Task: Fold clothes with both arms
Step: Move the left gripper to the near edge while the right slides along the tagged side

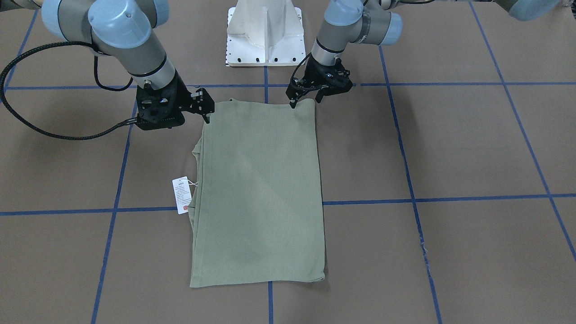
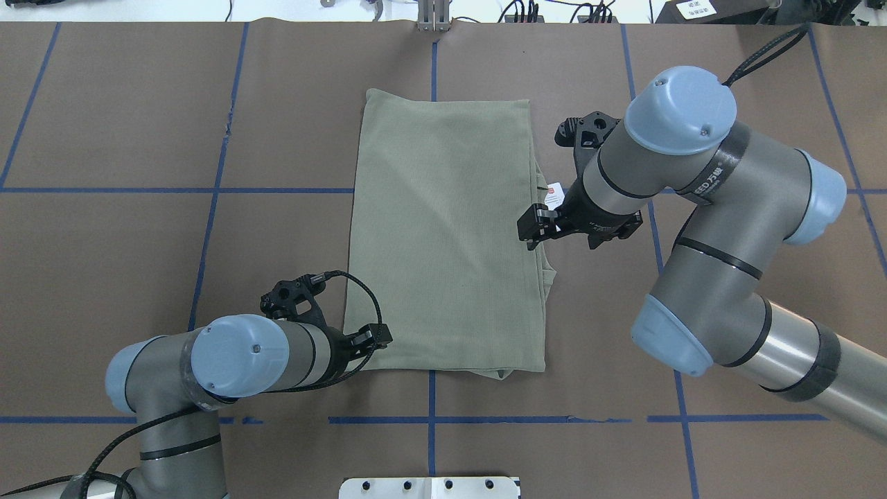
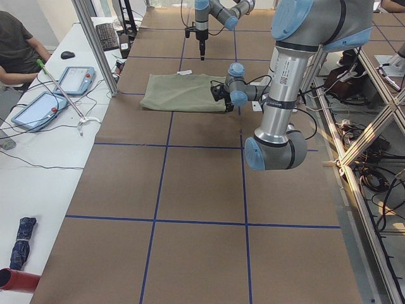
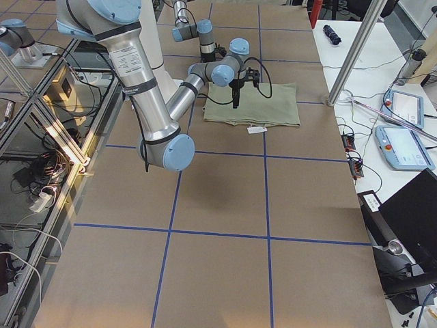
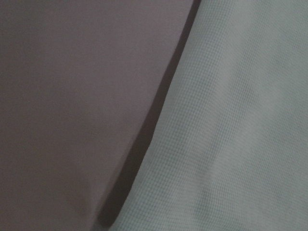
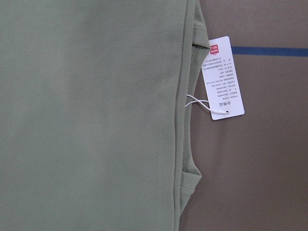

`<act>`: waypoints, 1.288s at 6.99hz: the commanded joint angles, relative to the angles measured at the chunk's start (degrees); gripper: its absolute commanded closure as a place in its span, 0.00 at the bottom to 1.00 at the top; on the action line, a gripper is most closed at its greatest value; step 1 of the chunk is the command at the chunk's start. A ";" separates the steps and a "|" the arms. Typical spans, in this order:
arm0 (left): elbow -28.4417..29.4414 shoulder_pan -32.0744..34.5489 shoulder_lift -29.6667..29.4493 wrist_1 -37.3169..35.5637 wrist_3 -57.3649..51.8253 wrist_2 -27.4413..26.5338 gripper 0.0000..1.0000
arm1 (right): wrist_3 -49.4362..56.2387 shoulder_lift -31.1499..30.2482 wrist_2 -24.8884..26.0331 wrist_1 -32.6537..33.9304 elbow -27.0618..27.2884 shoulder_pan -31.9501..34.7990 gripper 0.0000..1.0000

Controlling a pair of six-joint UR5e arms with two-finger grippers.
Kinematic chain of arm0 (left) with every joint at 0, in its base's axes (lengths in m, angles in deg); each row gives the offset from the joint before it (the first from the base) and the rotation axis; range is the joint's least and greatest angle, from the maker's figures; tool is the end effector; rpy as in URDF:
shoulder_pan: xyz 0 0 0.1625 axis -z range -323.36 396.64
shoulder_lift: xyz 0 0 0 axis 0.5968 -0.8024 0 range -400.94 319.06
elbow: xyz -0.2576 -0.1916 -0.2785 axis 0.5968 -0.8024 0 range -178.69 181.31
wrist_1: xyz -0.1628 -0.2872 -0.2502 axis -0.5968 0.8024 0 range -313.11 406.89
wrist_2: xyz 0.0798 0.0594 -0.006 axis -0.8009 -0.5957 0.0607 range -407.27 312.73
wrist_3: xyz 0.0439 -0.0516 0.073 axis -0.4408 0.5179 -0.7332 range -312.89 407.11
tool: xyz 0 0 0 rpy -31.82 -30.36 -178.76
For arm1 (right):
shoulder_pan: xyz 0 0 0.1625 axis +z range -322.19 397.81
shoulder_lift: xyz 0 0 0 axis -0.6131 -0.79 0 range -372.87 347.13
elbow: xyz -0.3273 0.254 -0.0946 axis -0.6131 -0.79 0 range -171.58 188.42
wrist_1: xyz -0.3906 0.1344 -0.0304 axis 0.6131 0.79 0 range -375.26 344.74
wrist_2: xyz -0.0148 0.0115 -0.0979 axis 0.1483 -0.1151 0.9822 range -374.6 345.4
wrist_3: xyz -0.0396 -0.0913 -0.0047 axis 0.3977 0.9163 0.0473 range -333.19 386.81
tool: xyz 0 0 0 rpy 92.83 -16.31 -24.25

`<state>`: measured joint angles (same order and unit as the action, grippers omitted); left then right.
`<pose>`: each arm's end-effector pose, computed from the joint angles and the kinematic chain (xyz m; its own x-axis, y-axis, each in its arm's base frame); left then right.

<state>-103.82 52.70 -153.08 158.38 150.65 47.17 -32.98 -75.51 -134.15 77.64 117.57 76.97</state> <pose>0.5504 -0.2891 0.2850 0.4348 -0.3680 -0.8219 0.3230 0.9157 -0.2391 -0.4099 -0.4423 0.2495 0.6291 -0.0524 0.7756 0.0357 0.9986 0.0385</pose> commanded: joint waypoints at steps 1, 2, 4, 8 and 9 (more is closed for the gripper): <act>0.63 -0.76 0.60 -0.14 0.00 -0.04 0.03 | -0.16 -0.02 0.10 0.00 0.01 -0.22 0.00; 0.63 -0.76 0.43 -0.23 0.00 0.13 0.18 | -0.16 -0.02 0.10 0.00 0.10 -0.23 0.00; 0.63 -0.68 0.34 -0.40 -0.17 0.04 0.41 | -0.86 -0.02 0.19 0.00 0.01 -0.40 0.00; 0.20 0.11 0.07 -1.54 -0.79 0.22 0.62 | -0.86 -0.11 0.19 0.00 -0.08 -0.49 0.00; 0.19 0.11 0.07 -1.54 -1.31 0.22 0.62 | -0.86 -0.19 0.45 0.00 -0.08 -0.75 0.00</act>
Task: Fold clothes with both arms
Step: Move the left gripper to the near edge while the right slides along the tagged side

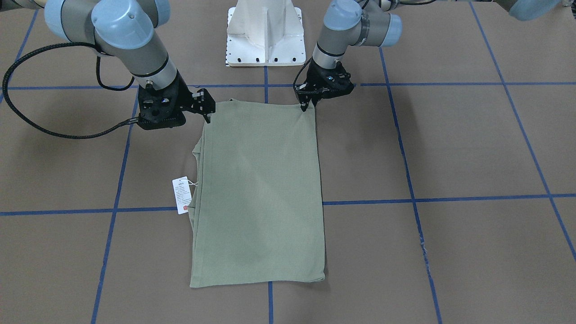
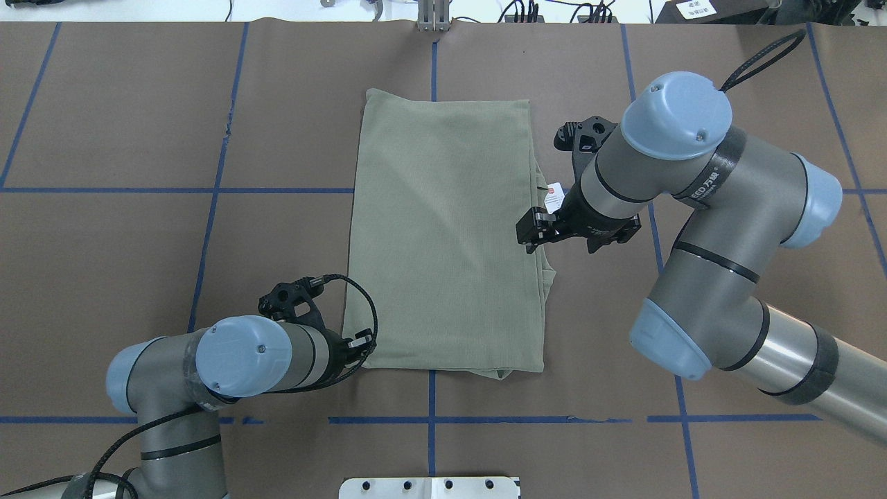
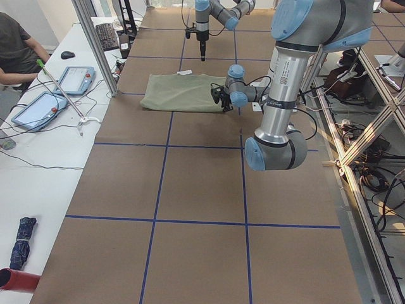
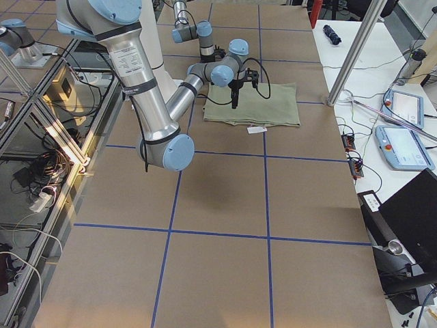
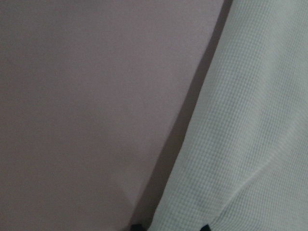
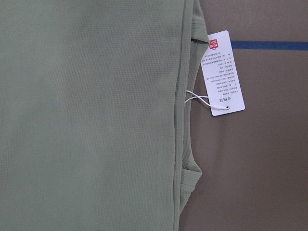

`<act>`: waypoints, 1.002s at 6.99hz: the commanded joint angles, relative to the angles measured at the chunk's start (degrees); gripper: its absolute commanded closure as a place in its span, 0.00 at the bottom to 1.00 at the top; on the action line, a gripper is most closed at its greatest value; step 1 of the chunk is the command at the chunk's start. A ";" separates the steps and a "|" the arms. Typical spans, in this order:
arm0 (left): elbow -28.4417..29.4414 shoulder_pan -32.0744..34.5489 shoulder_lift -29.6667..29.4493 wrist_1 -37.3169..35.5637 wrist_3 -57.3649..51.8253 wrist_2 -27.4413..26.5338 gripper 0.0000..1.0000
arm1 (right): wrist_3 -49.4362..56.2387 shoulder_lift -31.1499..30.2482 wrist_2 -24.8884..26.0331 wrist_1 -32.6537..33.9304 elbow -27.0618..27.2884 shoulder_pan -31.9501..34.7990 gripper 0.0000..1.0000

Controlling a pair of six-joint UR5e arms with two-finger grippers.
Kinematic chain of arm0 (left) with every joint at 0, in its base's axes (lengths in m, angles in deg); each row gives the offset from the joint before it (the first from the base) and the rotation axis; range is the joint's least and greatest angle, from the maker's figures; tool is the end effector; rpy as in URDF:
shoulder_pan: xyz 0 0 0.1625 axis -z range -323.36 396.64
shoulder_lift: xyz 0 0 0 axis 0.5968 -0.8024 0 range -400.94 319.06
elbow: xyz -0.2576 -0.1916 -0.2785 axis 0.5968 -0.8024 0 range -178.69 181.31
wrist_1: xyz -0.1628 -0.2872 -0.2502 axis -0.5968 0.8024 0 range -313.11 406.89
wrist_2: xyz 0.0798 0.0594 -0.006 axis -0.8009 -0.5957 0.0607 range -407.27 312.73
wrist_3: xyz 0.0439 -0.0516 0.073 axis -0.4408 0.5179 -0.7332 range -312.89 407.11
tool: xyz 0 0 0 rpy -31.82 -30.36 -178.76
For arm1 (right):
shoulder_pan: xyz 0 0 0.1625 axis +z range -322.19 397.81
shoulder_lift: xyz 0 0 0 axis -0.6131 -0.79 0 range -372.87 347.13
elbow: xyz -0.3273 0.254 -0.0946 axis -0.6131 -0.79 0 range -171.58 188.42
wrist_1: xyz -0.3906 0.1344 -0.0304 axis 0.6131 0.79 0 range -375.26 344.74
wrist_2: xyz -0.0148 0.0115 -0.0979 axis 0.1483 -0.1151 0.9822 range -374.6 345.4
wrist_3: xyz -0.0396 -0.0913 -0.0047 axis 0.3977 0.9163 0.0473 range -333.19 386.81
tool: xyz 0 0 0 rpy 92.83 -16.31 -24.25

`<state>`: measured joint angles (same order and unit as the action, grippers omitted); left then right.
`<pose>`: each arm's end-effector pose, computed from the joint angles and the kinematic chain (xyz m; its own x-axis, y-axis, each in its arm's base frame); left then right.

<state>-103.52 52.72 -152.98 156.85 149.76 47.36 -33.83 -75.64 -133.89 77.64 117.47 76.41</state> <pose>0.5523 -0.2896 0.2921 0.4667 -0.3616 -0.8071 0.3212 0.9196 -0.2263 -0.4143 -0.4389 0.2517 0.6333 -0.0418 0.7728 0.0332 0.9991 0.0268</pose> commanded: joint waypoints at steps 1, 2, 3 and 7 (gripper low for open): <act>-0.03 0.09 -0.11 -0.10 -0.34 0.03 0.67 | 0.00 -0.06 0.72 0.00 0.02 -0.54 0.00; -0.29 0.09 -0.03 -0.02 -0.34 0.03 0.92 | -0.09 -0.24 0.81 0.00 0.02 -0.80 0.00; -0.64 0.09 -0.20 -0.10 -0.34 0.12 1.00 | -0.18 -0.33 0.81 0.00 0.11 -0.98 0.00; -5.56 -0.52 -0.38 -5.29 -0.43 1.35 1.00 | -19.71 -2.07 10.88 -6.45 1.43 -13.76 0.00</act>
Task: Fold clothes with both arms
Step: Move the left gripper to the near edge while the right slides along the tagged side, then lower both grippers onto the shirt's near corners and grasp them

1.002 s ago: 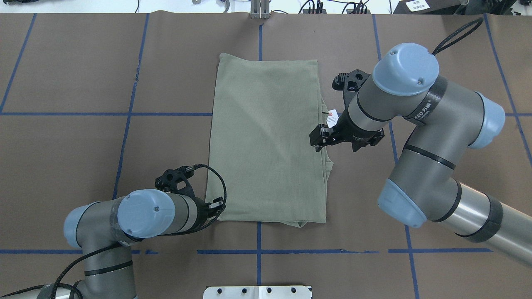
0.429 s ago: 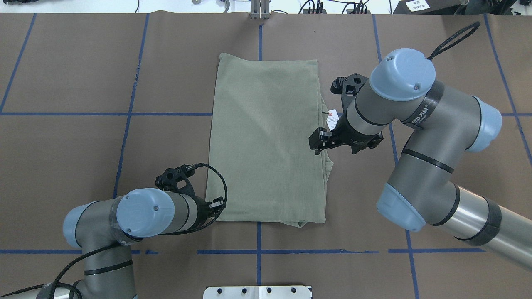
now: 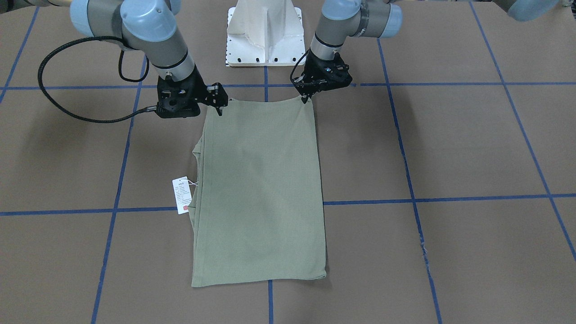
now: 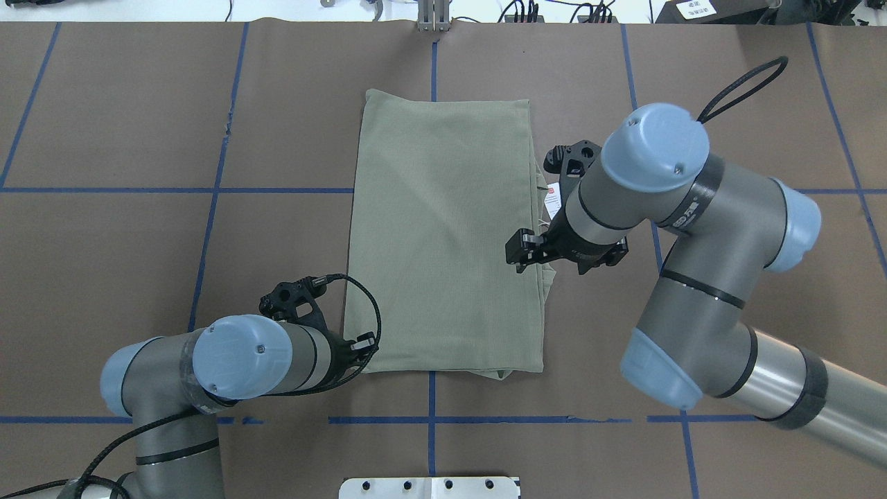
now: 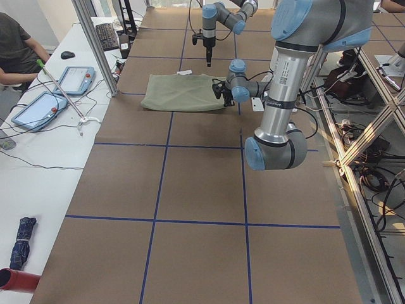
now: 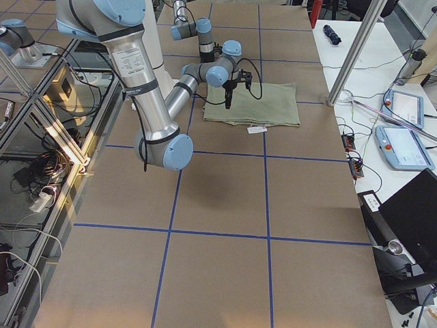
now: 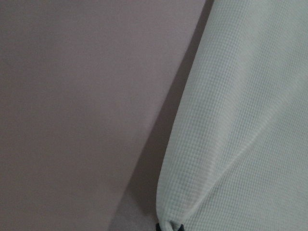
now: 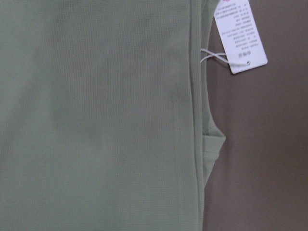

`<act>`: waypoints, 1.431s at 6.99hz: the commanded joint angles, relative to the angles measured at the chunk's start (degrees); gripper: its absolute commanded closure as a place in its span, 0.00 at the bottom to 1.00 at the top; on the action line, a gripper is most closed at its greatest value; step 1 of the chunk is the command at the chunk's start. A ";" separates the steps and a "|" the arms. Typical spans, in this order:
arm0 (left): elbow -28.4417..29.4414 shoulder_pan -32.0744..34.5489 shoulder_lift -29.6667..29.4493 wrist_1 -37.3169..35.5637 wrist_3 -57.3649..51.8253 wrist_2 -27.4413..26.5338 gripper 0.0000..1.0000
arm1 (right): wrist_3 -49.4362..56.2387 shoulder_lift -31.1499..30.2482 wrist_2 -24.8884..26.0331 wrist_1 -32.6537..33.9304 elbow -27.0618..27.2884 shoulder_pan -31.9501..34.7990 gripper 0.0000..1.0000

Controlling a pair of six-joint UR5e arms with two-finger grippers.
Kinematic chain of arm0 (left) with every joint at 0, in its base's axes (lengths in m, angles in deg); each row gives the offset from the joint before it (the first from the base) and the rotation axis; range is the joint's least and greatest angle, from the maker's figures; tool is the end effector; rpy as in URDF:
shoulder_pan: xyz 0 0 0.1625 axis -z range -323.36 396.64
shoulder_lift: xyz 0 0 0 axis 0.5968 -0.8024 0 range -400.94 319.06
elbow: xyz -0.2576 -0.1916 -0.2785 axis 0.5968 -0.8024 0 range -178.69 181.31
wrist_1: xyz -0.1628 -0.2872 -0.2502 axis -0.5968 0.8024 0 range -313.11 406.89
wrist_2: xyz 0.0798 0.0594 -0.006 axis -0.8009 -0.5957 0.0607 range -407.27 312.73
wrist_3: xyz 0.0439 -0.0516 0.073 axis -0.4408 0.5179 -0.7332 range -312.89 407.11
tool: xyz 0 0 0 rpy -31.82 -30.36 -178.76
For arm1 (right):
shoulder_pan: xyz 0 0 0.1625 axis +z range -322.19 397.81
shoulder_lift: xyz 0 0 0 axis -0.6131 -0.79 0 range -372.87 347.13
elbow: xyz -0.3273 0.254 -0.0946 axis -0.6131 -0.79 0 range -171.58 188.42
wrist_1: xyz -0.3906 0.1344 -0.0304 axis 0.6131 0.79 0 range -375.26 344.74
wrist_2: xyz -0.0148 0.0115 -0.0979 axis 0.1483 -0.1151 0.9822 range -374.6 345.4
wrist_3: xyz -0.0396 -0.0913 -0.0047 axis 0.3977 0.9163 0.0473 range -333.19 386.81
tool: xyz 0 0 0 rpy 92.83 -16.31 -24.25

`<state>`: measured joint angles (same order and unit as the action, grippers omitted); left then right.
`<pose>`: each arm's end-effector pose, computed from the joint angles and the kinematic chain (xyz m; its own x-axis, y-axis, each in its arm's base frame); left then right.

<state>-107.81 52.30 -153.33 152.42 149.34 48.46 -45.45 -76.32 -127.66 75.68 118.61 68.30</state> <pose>0.5377 -0.2788 0.2659 0.4722 -0.3512 -0.8085 0.2947 0.9273 -0.2307 -0.4640 -0.3826 0.2496 0.6409 0.0519 0.7658 -0.0311 0.9986 -0.0416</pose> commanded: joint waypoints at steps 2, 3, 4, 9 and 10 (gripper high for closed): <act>-1.36 -0.01 0.06 -0.94 -0.01 0.34 1.00 | -18.14 -4.48 8.72 -9.47 0.30 -11.91 0.00; -1.27 -0.10 -0.03 -0.94 -0.01 0.34 1.00 | -21.75 -4.40 10.91 -9.30 -0.14 -13.86 0.00; -1.36 -0.10 -0.12 -0.94 -0.01 0.34 1.00 | -24.57 -4.48 11.63 -9.03 -1.10 -15.62 0.00; -1.27 -0.10 -0.47 -0.85 -0.01 0.34 1.00 | -25.21 -4.66 13.92 -8.94 -3.57 -16.08 0.00; -1.27 -0.10 -0.47 -0.85 -0.01 0.34 1.00 | -25.21 -4.75 14.01 -8.94 -3.57 -16.07 0.00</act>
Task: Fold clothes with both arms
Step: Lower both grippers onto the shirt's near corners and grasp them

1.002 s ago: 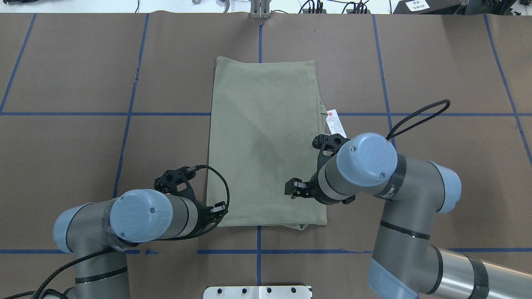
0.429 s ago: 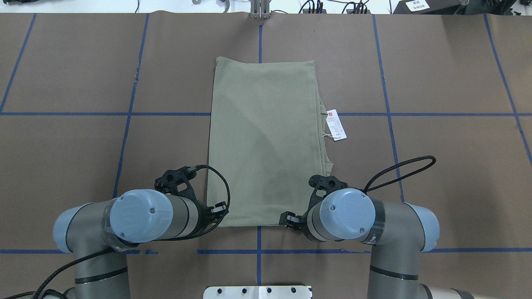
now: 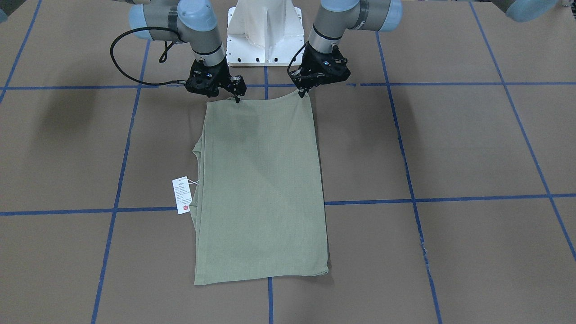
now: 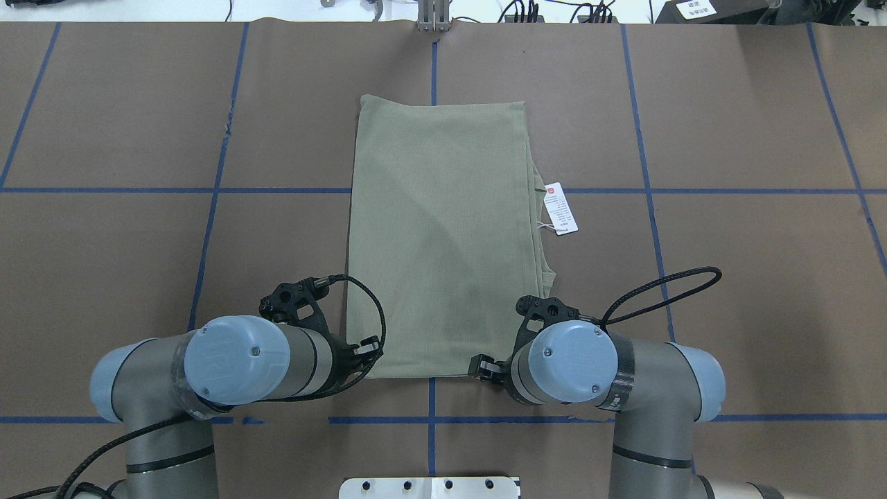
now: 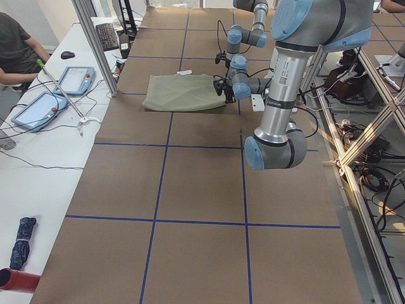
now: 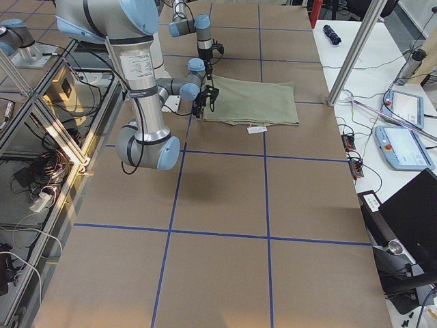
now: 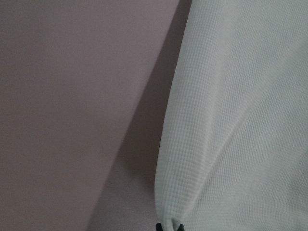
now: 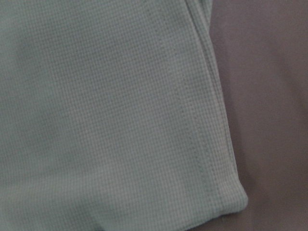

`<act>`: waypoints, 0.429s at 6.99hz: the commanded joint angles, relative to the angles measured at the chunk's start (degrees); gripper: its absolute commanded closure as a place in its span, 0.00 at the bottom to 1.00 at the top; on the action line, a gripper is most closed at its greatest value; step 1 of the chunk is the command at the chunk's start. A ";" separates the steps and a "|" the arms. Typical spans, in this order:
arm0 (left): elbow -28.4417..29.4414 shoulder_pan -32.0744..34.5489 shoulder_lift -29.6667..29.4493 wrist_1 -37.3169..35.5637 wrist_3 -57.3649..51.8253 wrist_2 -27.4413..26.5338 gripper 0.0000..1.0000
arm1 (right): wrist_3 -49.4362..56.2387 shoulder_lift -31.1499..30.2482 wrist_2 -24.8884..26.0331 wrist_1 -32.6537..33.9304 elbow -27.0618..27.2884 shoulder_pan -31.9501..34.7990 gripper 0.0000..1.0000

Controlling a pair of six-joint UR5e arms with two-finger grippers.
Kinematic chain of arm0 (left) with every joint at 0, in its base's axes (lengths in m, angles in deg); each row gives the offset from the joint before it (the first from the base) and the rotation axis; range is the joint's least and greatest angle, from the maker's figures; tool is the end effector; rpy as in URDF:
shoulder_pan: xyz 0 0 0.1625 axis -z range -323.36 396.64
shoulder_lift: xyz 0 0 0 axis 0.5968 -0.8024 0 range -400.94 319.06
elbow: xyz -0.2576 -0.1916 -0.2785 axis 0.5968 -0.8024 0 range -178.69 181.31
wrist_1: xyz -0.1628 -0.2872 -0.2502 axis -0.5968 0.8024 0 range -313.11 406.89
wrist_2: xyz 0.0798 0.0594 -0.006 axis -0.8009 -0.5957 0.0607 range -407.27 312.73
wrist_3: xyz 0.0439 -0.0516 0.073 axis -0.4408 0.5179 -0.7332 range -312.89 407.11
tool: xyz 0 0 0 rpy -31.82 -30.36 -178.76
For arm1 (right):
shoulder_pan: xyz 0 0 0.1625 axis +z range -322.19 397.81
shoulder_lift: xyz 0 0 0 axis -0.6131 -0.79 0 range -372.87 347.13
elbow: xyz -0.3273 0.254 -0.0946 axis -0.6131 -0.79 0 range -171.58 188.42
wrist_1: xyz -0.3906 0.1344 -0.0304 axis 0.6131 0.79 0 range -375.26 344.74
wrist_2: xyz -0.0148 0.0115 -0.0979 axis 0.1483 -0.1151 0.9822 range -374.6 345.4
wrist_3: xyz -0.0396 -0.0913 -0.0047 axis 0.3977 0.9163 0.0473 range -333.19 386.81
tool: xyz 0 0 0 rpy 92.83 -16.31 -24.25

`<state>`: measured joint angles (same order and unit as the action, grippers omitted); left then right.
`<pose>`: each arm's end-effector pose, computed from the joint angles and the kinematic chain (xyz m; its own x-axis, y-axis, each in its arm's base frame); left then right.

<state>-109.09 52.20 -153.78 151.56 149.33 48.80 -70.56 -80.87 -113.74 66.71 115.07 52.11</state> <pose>0.5331 -0.2759 0.2538 0.4620 -0.3470 -0.8162 0.2847 0.9296 -0.2341 -0.5576 -0.2633 0.3067 0.6427 0.2944 0.7073 -0.2161 0.9554 -0.2013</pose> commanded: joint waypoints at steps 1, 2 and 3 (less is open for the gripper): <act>0.01 0.00 -0.10 0.00 0.00 0.00 1.00 | -0.10 -0.72 0.09 0.03 -0.03 0.12 0.00; 0.09 -0.09 -0.01 0.00 0.00 0.00 1.00 | -0.10 -0.82 0.00 0.03 -0.03 0.12 0.01; 0.09 0.00 -0.01 0.00 0.00 0.00 1.00 | -0.53 -0.73 0.00 0.03 -0.03 0.12 0.37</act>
<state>-109.02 52.16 -153.82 151.57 149.33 48.80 -70.76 -81.56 -113.71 66.74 115.04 52.22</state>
